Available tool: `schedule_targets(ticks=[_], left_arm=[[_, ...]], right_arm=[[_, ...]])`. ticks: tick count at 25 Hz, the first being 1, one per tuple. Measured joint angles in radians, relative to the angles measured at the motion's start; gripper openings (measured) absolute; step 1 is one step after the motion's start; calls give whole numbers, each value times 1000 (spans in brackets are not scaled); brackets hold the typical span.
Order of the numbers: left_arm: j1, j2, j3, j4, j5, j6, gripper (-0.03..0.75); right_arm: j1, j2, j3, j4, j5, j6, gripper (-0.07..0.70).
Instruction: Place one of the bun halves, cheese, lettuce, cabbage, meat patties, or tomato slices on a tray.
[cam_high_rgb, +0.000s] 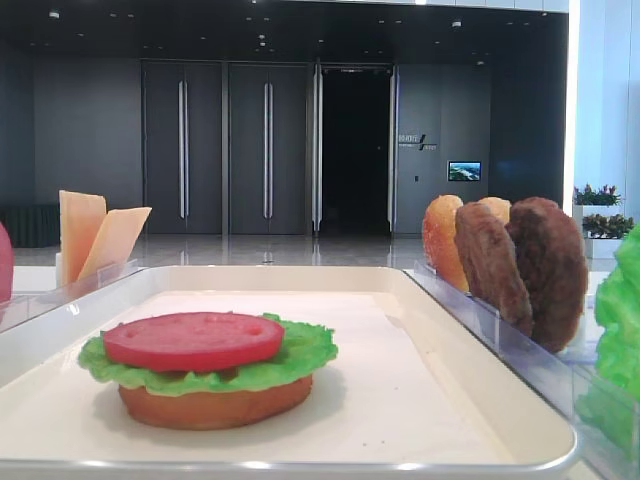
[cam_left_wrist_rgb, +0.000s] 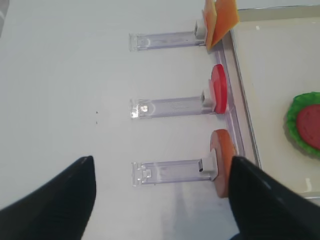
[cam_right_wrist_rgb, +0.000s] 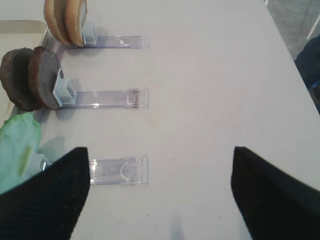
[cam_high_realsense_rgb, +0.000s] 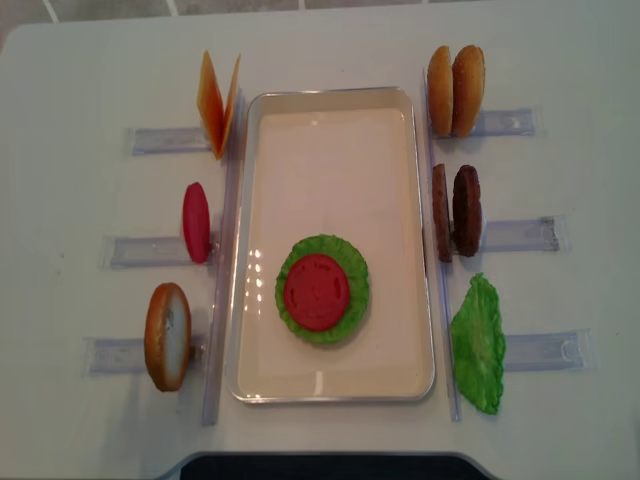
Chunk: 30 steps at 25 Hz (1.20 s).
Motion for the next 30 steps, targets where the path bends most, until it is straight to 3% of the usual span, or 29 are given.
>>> schedule_targets(ticks=[7, 12, 20, 30], left_arm=[[0, -218, 168, -25, -70, 0, 631], [0, -339, 258, -41, -87, 0, 631], [0, -520, 364, -52, -90, 1, 631], [0, -527, 433, -52, -87, 19, 631]], right_arm=[[0, 0, 0, 0, 0, 0, 577], [0, 0, 0, 0, 0, 0, 577], [0, 0, 0, 0, 0, 0, 577], [0, 0, 0, 1, 0, 0, 577]])
